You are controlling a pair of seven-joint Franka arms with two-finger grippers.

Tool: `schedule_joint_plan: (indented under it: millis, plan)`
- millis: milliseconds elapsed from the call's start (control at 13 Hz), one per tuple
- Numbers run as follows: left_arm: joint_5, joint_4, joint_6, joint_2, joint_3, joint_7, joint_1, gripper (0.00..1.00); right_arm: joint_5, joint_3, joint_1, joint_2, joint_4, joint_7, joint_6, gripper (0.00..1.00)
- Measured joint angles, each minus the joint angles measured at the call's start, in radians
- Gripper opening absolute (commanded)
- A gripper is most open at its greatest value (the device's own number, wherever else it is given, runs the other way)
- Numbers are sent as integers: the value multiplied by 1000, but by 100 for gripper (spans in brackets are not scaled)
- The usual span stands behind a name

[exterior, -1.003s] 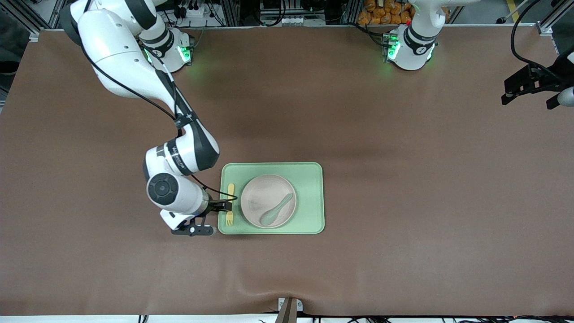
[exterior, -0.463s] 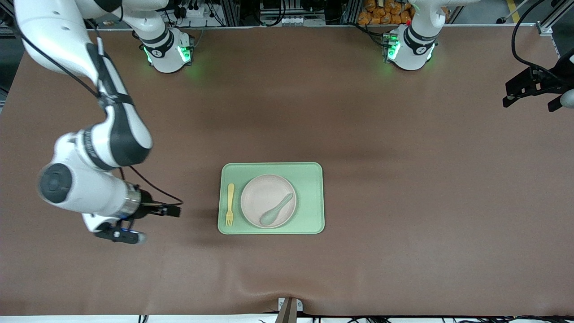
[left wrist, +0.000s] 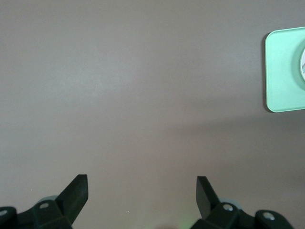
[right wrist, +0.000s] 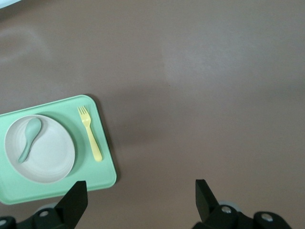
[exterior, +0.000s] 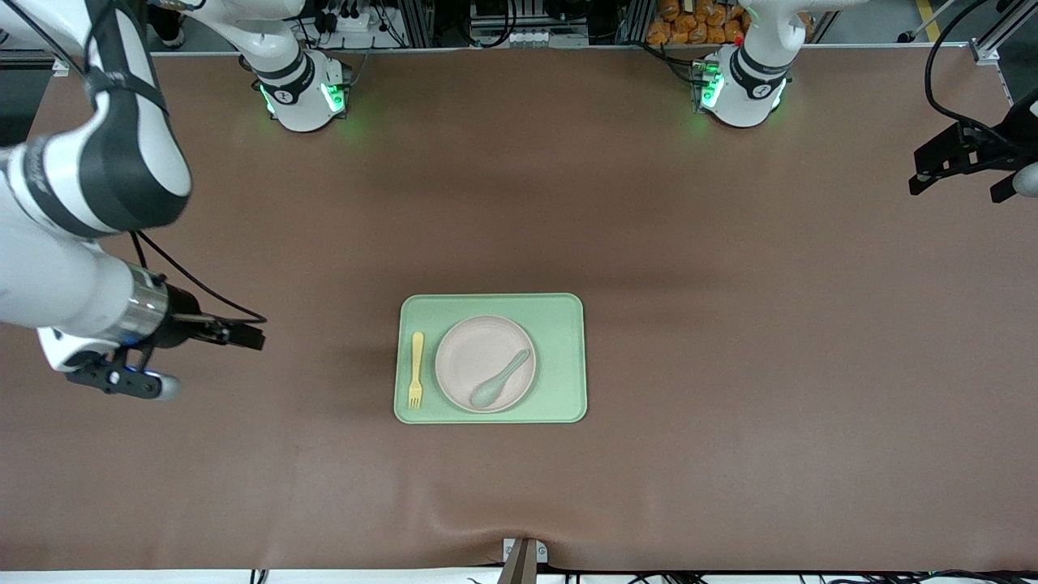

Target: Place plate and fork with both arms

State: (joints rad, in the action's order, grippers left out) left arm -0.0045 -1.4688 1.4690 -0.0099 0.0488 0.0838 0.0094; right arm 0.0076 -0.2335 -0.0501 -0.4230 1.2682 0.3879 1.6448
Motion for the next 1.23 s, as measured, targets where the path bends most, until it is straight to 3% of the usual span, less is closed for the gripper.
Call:
schedule_joint_plan:
  millis: [309, 695, 1235]
  plan:
    - [0, -2, -3, 0, 2, 0, -3, 100, 7, 57, -1, 128, 9, -6, -49, 100]
    - [0, -12, -54, 11, 27, 2, -17, 100, 12, 104, 0, 336, 172, -13, -59, 100]
    - [0, -9, -76, 13, 30, -20, -12, 100, 4, 89, 27, 363, 172, -22, -45, 100]
